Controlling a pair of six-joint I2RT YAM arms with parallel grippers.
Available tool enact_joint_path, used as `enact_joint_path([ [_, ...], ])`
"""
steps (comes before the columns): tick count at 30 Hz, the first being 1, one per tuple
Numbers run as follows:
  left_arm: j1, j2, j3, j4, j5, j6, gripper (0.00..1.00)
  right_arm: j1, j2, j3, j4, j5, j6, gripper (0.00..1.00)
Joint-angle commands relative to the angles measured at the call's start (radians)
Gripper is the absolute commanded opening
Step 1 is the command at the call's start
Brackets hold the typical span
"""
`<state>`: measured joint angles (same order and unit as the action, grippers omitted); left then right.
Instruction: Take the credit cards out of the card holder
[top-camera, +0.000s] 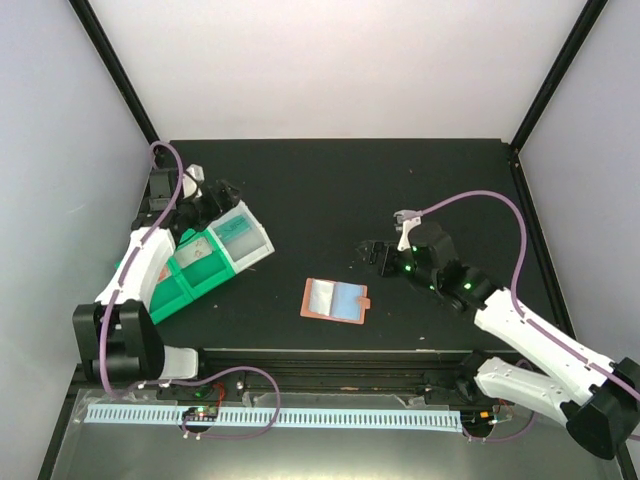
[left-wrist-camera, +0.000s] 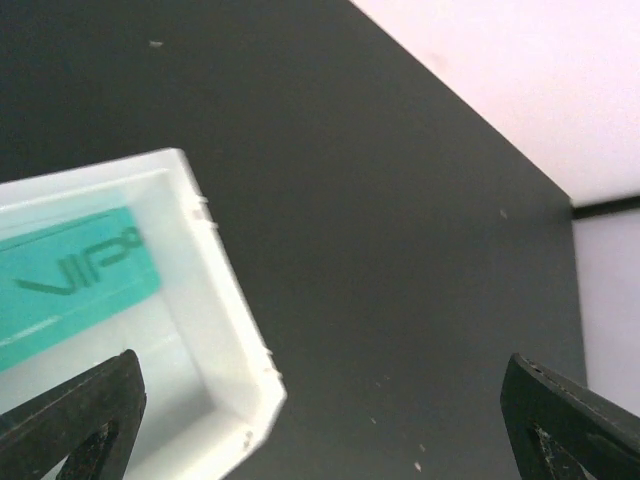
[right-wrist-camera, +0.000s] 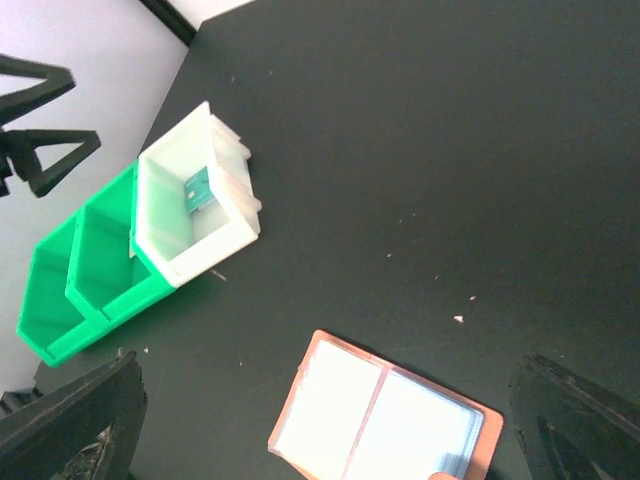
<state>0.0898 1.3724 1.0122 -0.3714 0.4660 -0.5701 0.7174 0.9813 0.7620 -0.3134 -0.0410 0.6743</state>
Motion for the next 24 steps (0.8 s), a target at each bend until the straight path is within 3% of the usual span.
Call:
enact_joint_path([
  [1, -0.035, -0.072, 0.056, -0.085, 0.132, 0.107, 0.99, 0.002, -0.057, 0.049, -0.088, 0.113, -0.003, 1.0],
  [6, -0.135, -0.159, 0.082, -0.176, 0.177, 0.209, 0.99, 0.002, -0.118, 0.064, -0.142, 0.186, -0.007, 1.0],
  [14, -0.35, -0.349, -0.078, -0.059, 0.187, 0.174, 0.99, 0.002, -0.212, 0.065, -0.192, 0.244, -0.007, 1.0],
  [24, -0.409, -0.534, -0.104, -0.056, 0.184, 0.202, 0.99, 0.002, -0.308, 0.085, -0.238, 0.252, -0.02, 1.0],
])
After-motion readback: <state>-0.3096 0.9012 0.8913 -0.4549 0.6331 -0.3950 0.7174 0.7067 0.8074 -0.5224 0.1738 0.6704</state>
